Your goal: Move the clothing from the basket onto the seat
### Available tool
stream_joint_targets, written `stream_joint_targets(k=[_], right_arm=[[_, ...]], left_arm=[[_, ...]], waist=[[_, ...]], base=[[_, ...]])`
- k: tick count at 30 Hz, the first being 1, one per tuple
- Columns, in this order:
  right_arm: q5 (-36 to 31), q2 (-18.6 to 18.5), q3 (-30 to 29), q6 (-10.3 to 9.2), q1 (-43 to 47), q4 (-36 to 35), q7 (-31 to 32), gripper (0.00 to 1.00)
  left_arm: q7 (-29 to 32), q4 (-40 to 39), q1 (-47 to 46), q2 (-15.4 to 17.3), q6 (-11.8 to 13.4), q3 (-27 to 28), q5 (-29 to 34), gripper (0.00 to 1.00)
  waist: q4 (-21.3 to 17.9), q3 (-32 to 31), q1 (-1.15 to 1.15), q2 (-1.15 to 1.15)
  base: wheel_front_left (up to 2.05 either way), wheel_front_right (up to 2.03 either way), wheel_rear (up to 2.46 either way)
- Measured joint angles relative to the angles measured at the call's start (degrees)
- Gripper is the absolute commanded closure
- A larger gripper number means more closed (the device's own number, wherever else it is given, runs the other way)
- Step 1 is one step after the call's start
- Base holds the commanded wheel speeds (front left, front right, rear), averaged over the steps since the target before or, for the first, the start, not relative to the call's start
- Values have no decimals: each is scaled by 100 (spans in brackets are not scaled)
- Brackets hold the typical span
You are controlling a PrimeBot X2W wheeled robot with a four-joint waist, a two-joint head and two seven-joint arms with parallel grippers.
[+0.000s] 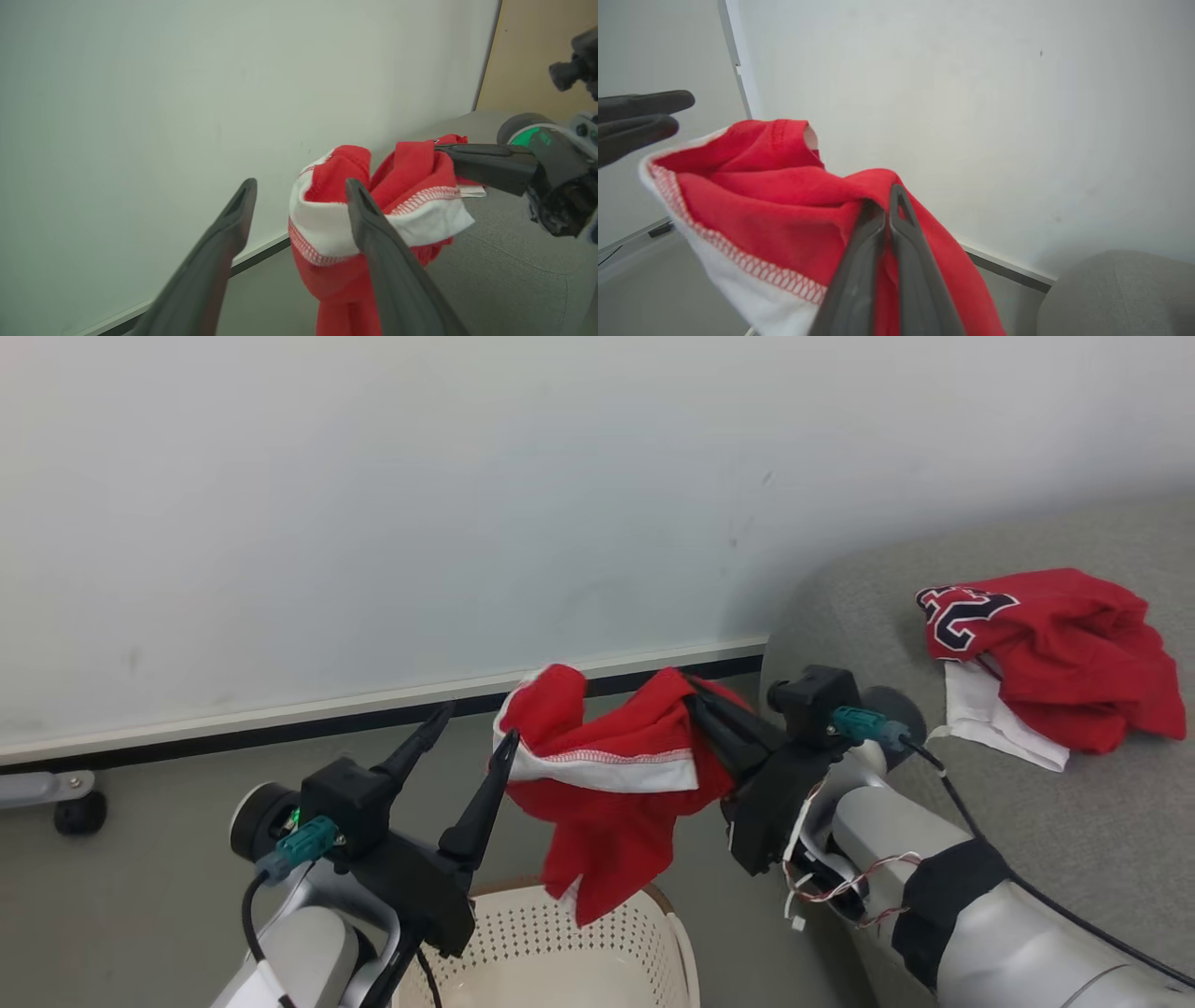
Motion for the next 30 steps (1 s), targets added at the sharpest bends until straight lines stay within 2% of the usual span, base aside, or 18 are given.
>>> stream_joint_targets(k=[14, 22, 30], right_arm=[[-110, -740, -408, -12, 176, -458, 0, 100], [-286, -1171, -590, -185, 392, -971, 0, 100], [-344, -1414, -800, -319, 461, -1426, 0, 100]], left_arm=[[-302, -248, 737, -38, -9, -103, -99, 0], [-399, -417, 912, -162, -8, -247, -97, 0], [-404, -519, 991, -253, 38, -331, -52, 0]], waist=[[-825, -37, 0, 0], [-1447, -14, 0, 0], [-1904, 133, 0, 0]], base=[[0, 0, 0], [0, 0, 0], [0, 0, 0]])
